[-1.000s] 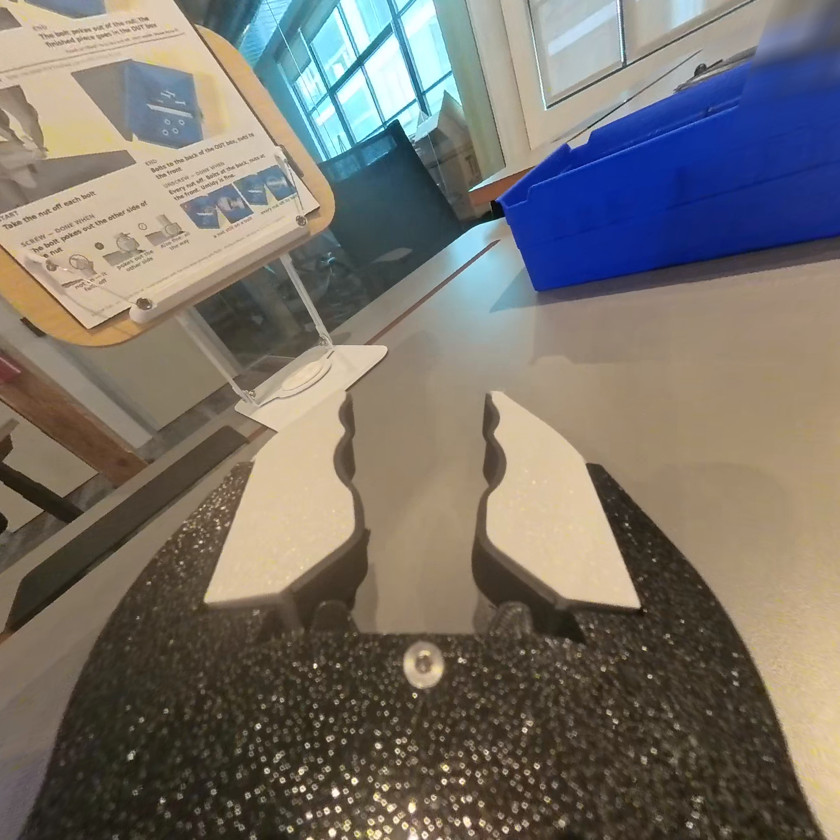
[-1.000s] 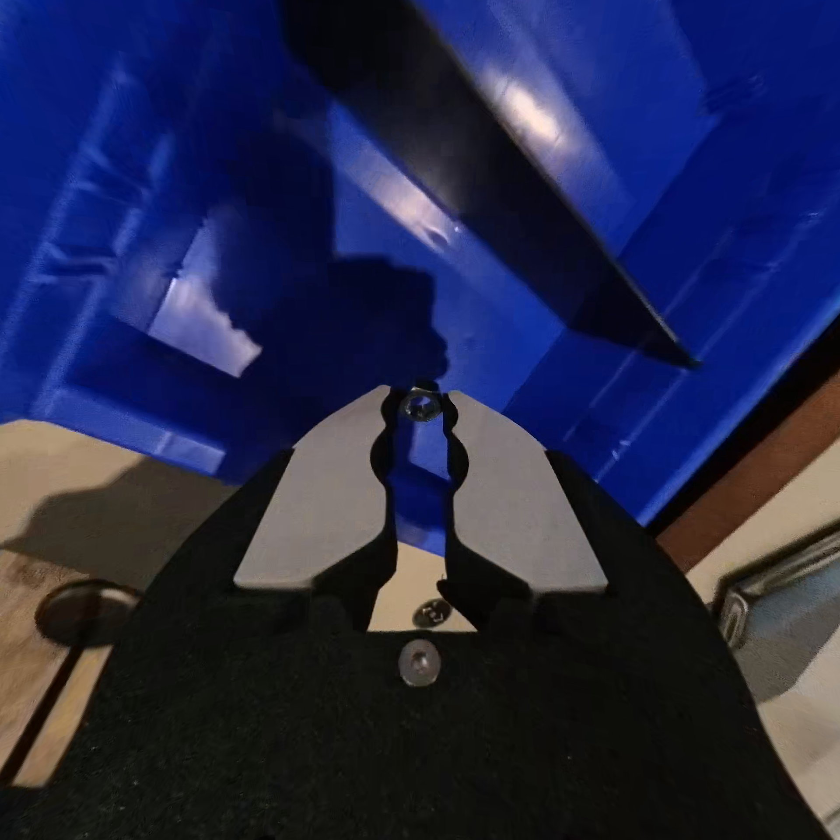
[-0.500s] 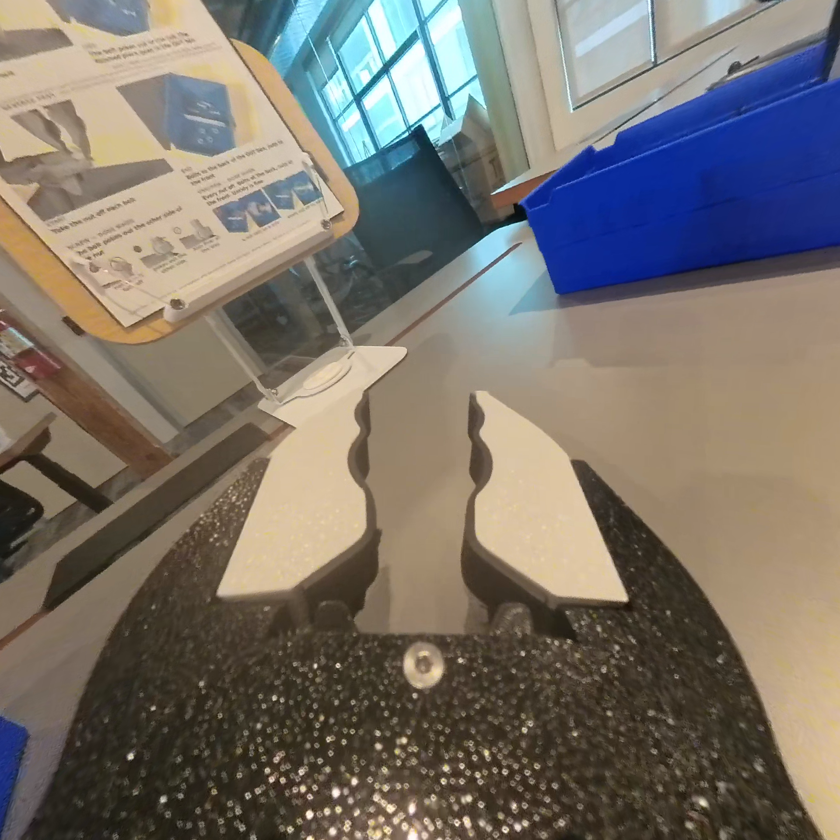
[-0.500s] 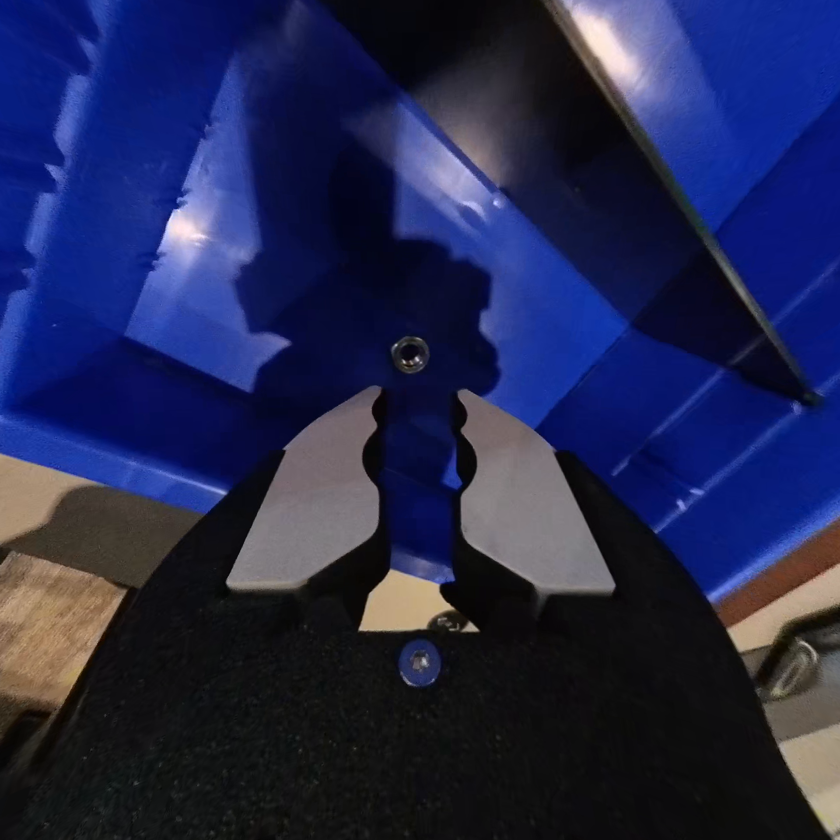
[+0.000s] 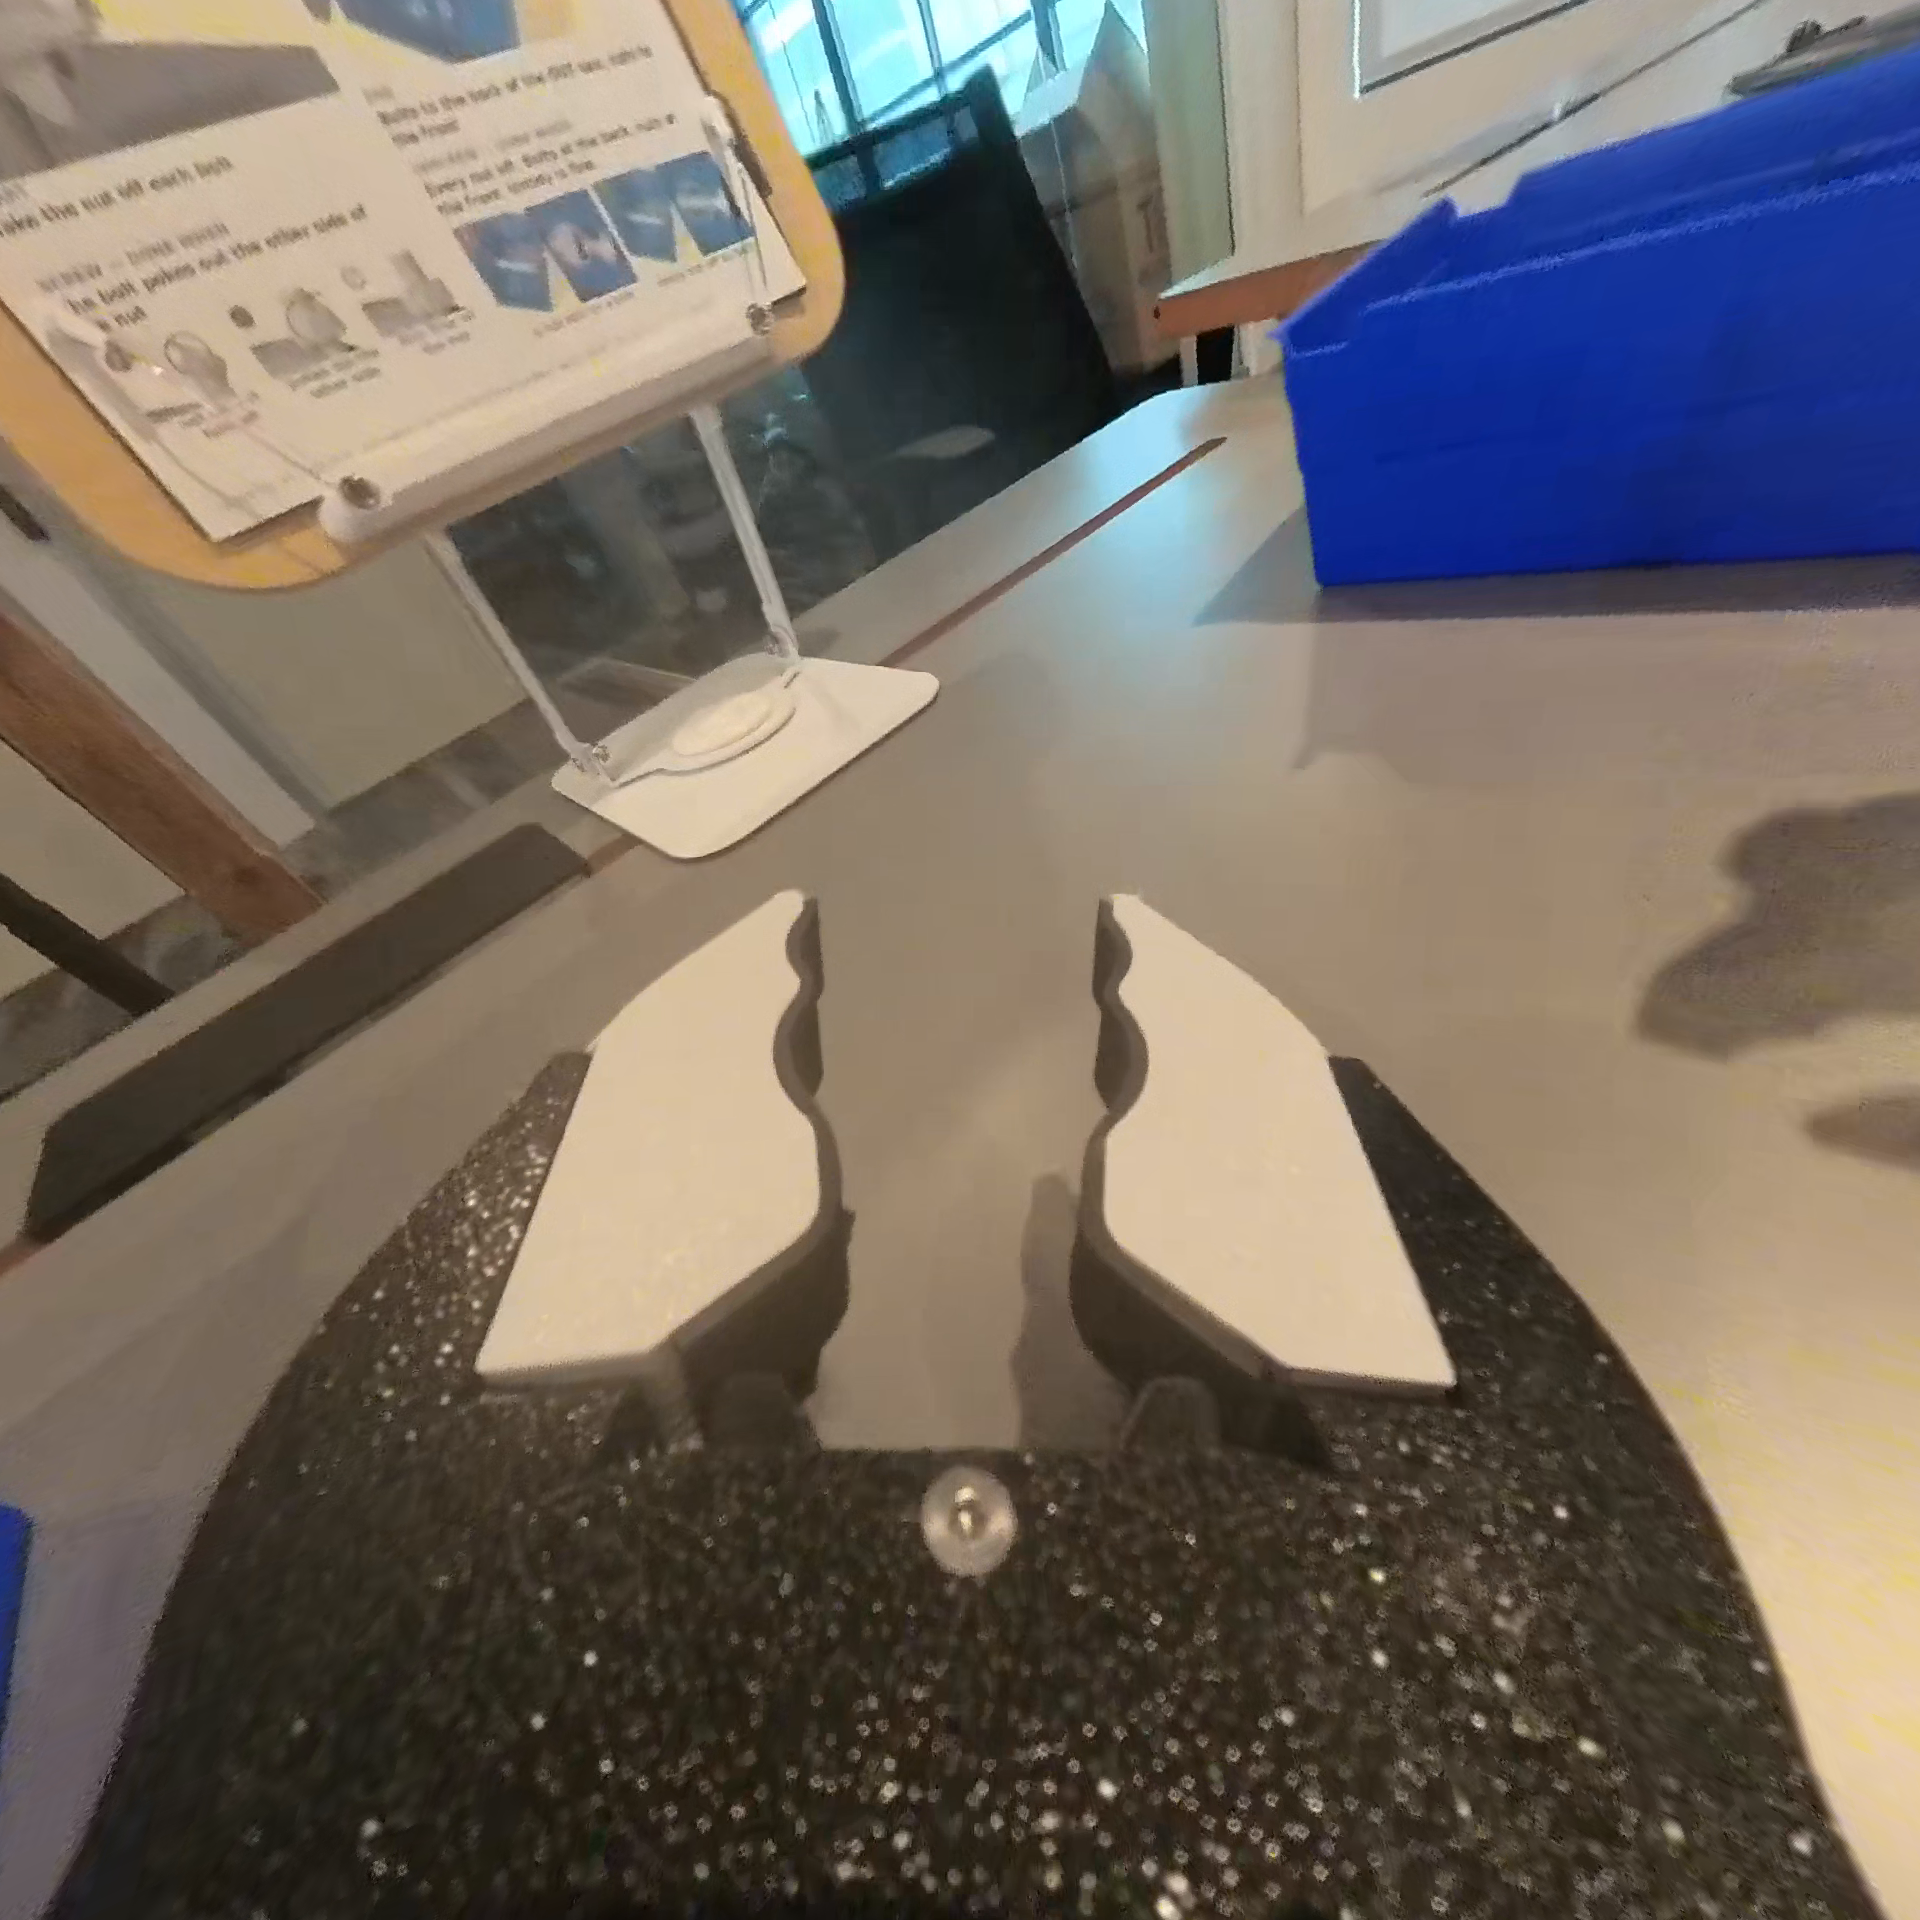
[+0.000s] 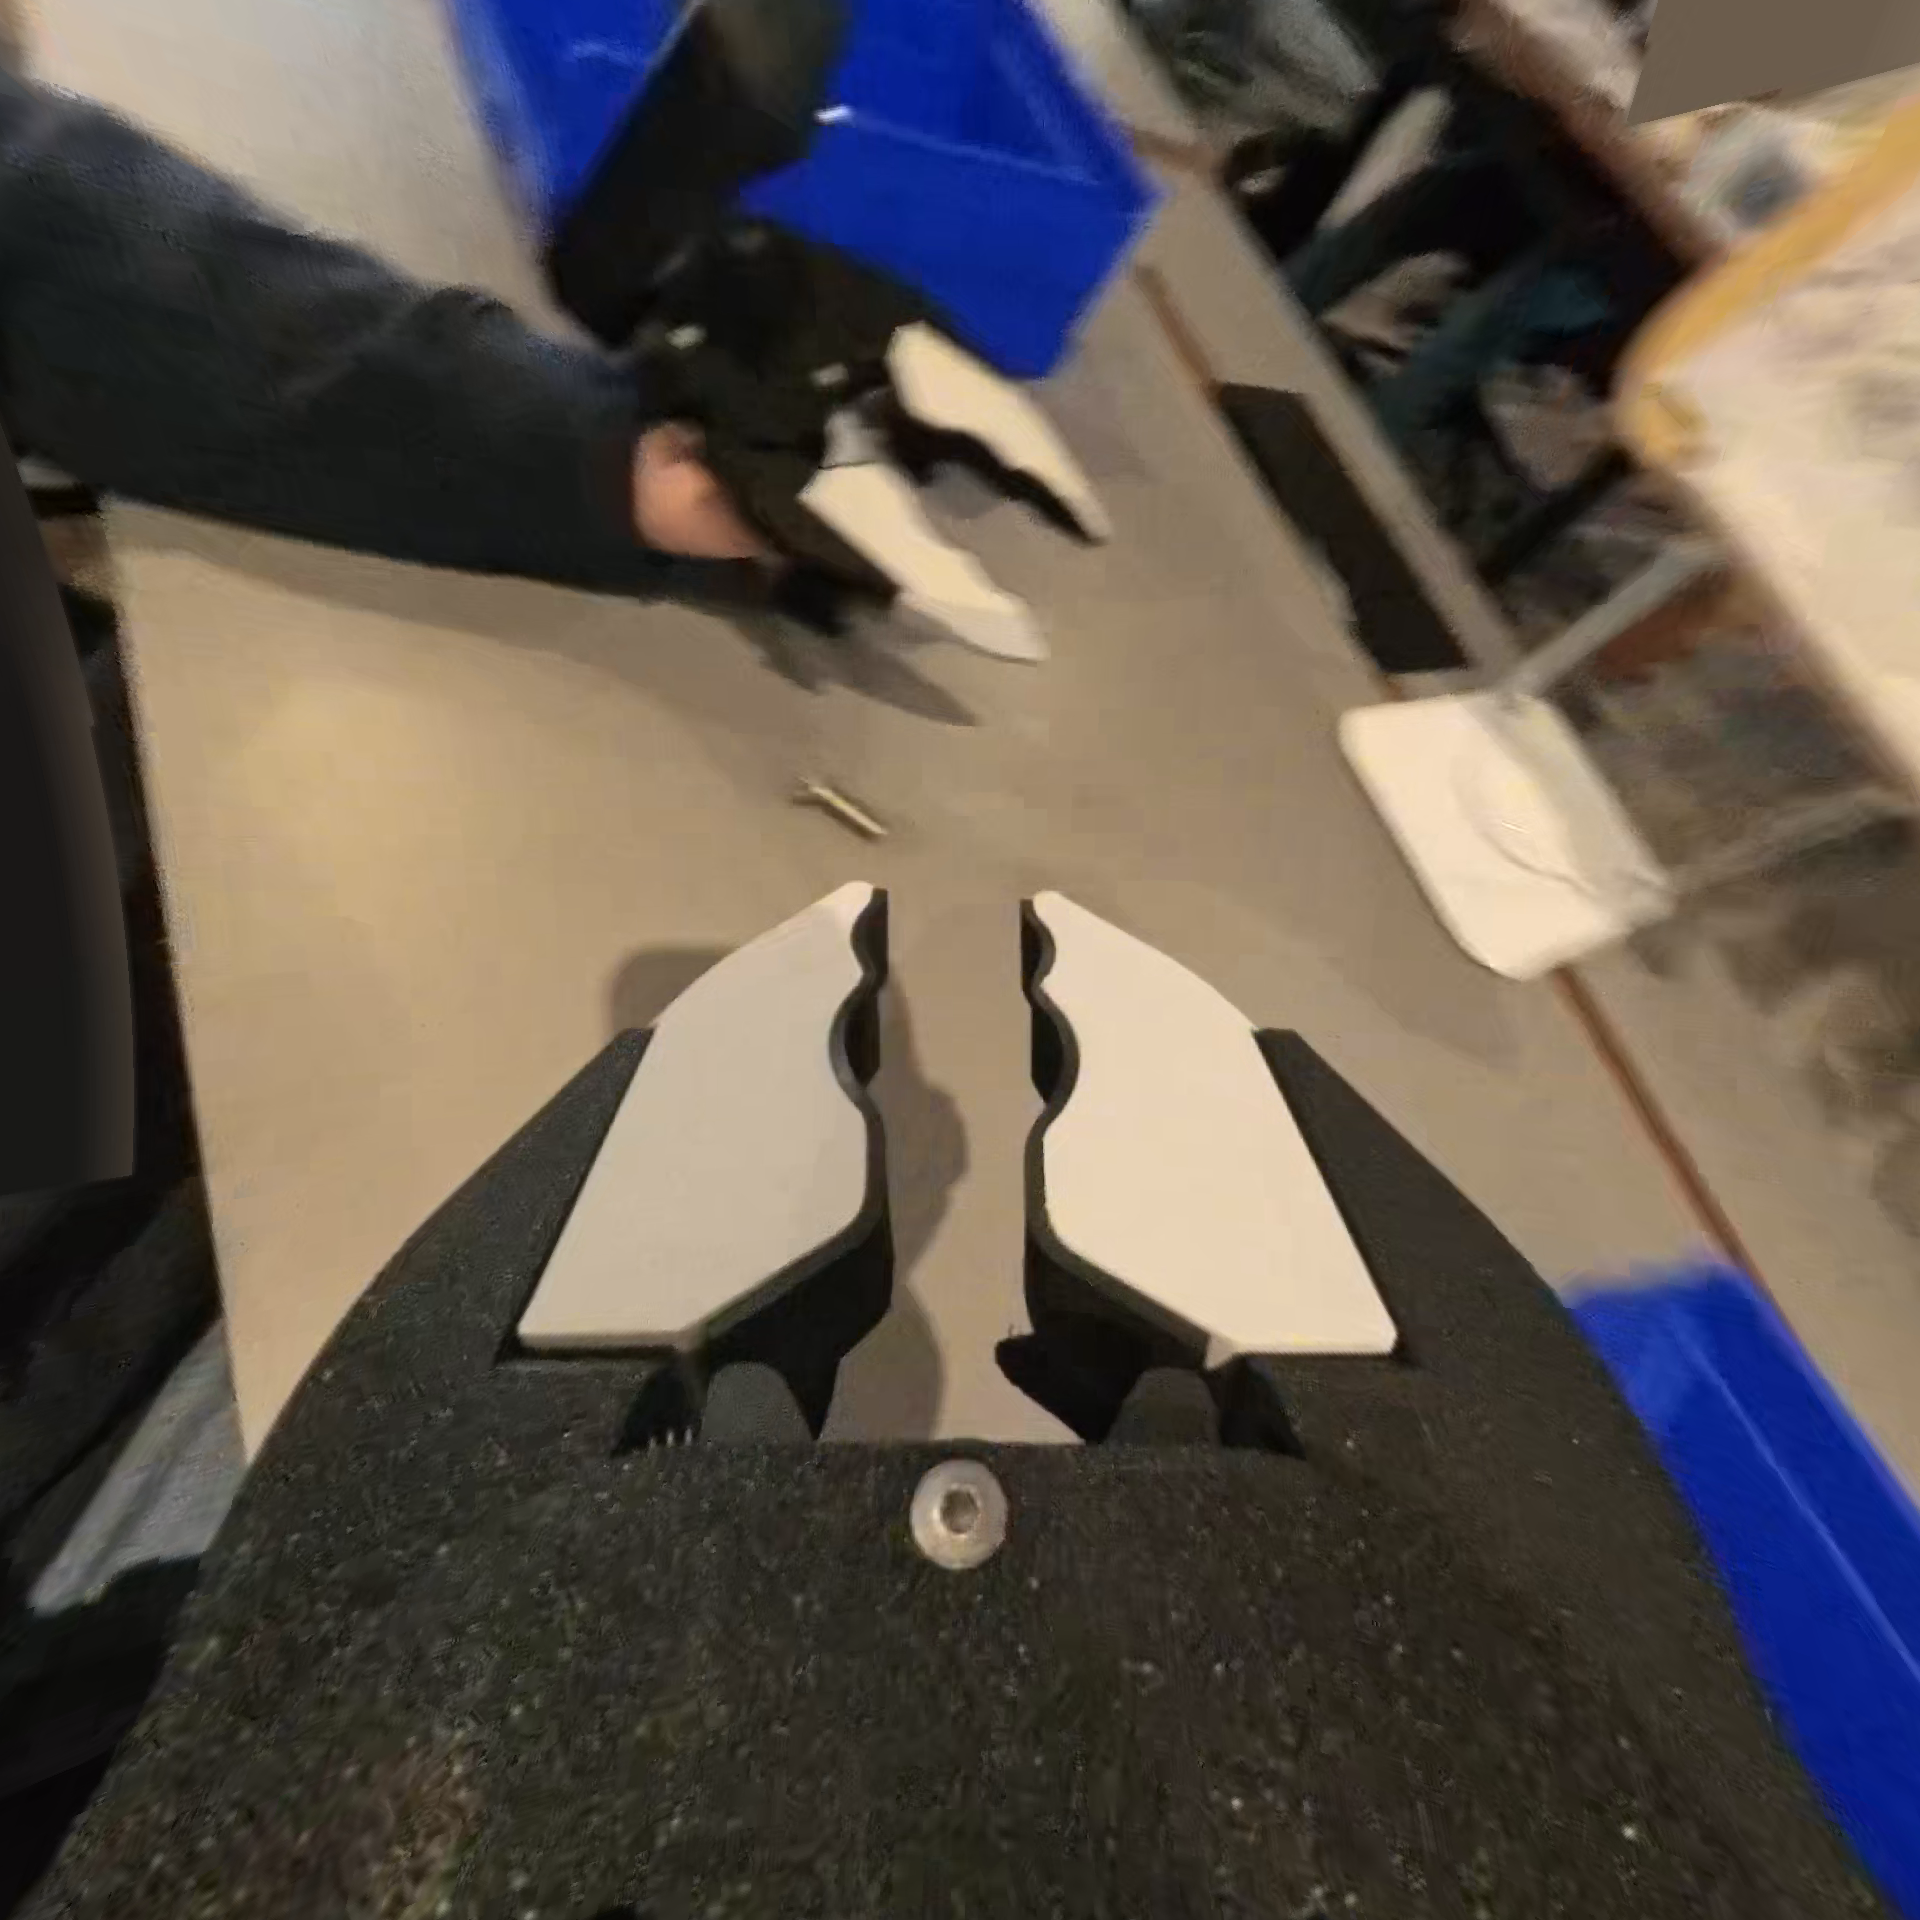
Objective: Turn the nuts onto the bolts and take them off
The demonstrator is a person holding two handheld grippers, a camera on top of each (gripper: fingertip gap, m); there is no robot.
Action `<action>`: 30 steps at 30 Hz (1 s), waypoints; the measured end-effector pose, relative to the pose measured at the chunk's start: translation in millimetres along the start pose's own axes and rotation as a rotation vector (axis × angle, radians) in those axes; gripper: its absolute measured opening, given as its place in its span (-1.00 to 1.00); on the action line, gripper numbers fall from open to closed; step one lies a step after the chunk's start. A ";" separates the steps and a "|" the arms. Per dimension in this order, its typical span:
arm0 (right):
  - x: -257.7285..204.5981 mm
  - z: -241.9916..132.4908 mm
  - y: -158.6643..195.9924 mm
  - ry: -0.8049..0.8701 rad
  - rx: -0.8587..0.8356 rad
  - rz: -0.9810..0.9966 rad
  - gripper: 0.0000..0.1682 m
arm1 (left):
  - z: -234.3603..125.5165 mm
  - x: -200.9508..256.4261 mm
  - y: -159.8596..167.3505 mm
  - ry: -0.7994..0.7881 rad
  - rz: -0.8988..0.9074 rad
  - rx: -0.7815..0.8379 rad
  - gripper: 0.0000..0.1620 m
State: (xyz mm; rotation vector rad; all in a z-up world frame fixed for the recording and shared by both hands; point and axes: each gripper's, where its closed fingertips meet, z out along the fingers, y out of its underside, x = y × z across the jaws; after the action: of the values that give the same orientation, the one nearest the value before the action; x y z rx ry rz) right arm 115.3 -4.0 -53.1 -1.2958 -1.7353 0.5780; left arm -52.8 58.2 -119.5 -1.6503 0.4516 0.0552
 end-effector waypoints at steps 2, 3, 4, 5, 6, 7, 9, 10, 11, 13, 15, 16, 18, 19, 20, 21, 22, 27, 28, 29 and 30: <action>-26.8 46.0 9.8 -0.155 -0.030 -0.040 -0.68 | -2.3 -7.2 -0.7 -0.006 -0.042 0.009 -0.38; -33.3 66.3 20.0 -0.207 -0.070 -0.053 -0.63 | -3.0 -9.8 -0.7 -0.006 -0.059 0.013 -0.38; -38.9 83.2 29.0 -0.263 -0.101 -0.071 -0.62 | -3.6 -12.1 -0.4 -0.006 -0.071 0.016 -0.38; -42.2 96.9 33.8 -0.311 -0.111 -0.084 -0.62 | -3.8 -14.2 0.2 -0.007 -0.078 0.017 -0.38; -43.5 108.0 36.1 -0.354 -0.114 -0.093 -0.61 | -3.9 -15.8 0.9 -0.009 -0.081 0.017 -0.38; -42.9 117.1 37.7 -0.388 -0.119 -0.107 -0.61 | -3.9 -16.9 1.5 -0.009 -0.083 0.016 -0.38; -38.7 131.4 41.8 -0.443 -0.145 -0.134 -0.60 | -3.8 -18.6 2.1 -0.012 -0.087 0.017 -0.38; -38.5 136.6 43.7 -0.480 -0.160 -0.145 -0.60 | -4.0 -19.3 2.1 -0.016 -0.087 0.017 -0.38; -38.4 141.4 46.1 -0.511 -0.180 -0.151 -0.60 | -3.9 -19.8 1.9 -0.020 -0.085 0.018 -0.38; -38.6 150.0 50.2 -0.553 -0.215 -0.175 -0.61 | -3.8 -20.2 1.7 -0.024 -0.080 0.016 -0.38; -39.1 157.4 53.9 -0.575 -0.247 -0.203 -0.63 | -3.6 -19.7 1.7 -0.023 -0.075 0.015 -0.38; -39.9 160.6 54.9 -0.585 -0.259 -0.209 -0.64 | -3.6 -19.4 1.4 -0.023 -0.072 0.015 -0.39; -42.9 165.1 57.4 -0.614 -0.283 -0.211 -0.67 | -3.7 -19.1 1.4 -0.026 -0.062 0.011 -0.38; -44.6 166.6 59.3 -0.629 -0.296 -0.213 -0.69 | -3.7 -19.4 1.6 -0.030 -0.055 0.007 -0.38; -46.1 167.8 56.8 -0.642 -0.286 -0.199 -0.71 | -3.8 -20.1 2.0 -0.035 -0.047 0.004 -0.38; -46.1 168.9 57.4 -0.645 -0.295 -0.196 -0.75 | -3.9 -21.3 2.2 -0.041 -0.040 0.001 -0.38; -47.4 168.9 56.6 -0.655 -0.294 -0.191 -0.84 | -4.2 -22.6 2.3 -0.047 -0.038 0.000 -0.38; -44.4 164.3 54.6 -0.607 -0.297 -0.201 -0.88 | -4.5 -25.8 3.8 -0.053 -0.061 -0.005 -0.37; -39.8 159.0 51.6 -0.584 -0.293 -0.195 -0.88 | -4.5 -26.0 3.8 -0.054 -0.060 -0.006 -0.38; -33.5 151.1 47.1 -0.560 -0.284 -0.190 -0.88 | -4.5 -26.1 3.6 -0.056 -0.058 -0.005 -0.38; -24.8 140.8 41.8 -0.529 -0.275 -0.186 -0.88 | -4.5 -25.7 3.5 -0.055 -0.056 -0.005 -0.38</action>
State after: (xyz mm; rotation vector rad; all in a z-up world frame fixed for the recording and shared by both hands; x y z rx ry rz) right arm 19.8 5.8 -166.9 -1.2127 -2.4131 0.6279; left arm -78.6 60.3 -114.6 -1.6612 0.3632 0.0602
